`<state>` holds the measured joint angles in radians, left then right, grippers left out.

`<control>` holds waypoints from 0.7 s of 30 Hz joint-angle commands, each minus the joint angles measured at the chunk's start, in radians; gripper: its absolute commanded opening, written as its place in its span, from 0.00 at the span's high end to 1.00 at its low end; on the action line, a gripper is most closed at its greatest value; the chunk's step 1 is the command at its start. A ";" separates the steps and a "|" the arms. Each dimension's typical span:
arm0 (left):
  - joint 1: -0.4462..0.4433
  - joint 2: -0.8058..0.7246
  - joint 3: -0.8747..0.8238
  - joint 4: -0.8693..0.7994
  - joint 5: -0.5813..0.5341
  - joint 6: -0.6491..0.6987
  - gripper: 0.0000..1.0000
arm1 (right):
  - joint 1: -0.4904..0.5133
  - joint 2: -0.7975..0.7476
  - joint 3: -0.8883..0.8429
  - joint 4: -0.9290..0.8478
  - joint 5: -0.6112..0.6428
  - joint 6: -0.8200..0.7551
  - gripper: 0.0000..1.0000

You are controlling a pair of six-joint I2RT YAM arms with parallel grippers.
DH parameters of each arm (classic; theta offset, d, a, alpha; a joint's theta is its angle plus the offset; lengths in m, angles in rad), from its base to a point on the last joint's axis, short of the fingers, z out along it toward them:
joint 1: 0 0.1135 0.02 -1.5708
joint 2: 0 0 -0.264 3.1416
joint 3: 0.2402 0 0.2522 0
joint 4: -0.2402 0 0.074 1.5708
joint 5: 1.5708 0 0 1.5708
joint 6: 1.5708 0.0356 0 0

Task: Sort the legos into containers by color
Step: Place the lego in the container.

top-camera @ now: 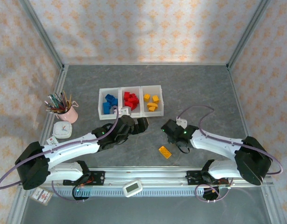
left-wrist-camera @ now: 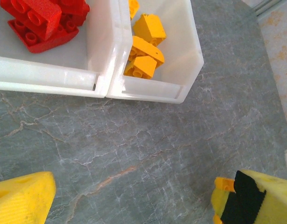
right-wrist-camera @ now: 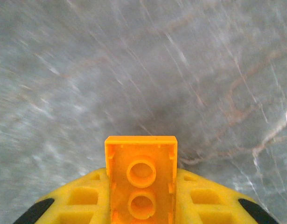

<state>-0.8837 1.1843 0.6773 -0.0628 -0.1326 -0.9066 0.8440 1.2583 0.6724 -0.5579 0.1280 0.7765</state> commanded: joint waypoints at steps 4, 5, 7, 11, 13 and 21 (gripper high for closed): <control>0.052 -0.086 0.002 -0.047 -0.071 0.031 0.01 | -0.018 -0.005 0.200 0.011 0.116 -0.144 0.77; 0.072 -0.097 0.000 -0.049 -0.064 0.028 0.01 | -0.020 0.005 0.232 0.030 0.119 -0.170 0.77; 0.108 -0.118 -0.005 -0.056 -0.048 0.028 0.01 | -0.034 0.036 0.291 0.067 0.113 -0.218 0.77; 0.148 -0.155 -0.011 -0.080 -0.051 0.037 0.01 | -0.054 0.147 0.452 0.105 0.081 -0.303 0.75; 0.166 -0.174 -0.020 -0.089 -0.055 0.036 0.01 | -0.062 0.224 0.518 0.129 0.062 -0.331 0.75; 0.210 -0.198 -0.047 -0.086 -0.035 0.029 0.01 | -0.122 0.550 0.730 0.183 0.036 -0.412 0.75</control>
<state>-0.6792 0.9985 0.6388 -0.1215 -0.1650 -0.8886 0.7483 1.7378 1.3495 -0.3855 0.1528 0.4191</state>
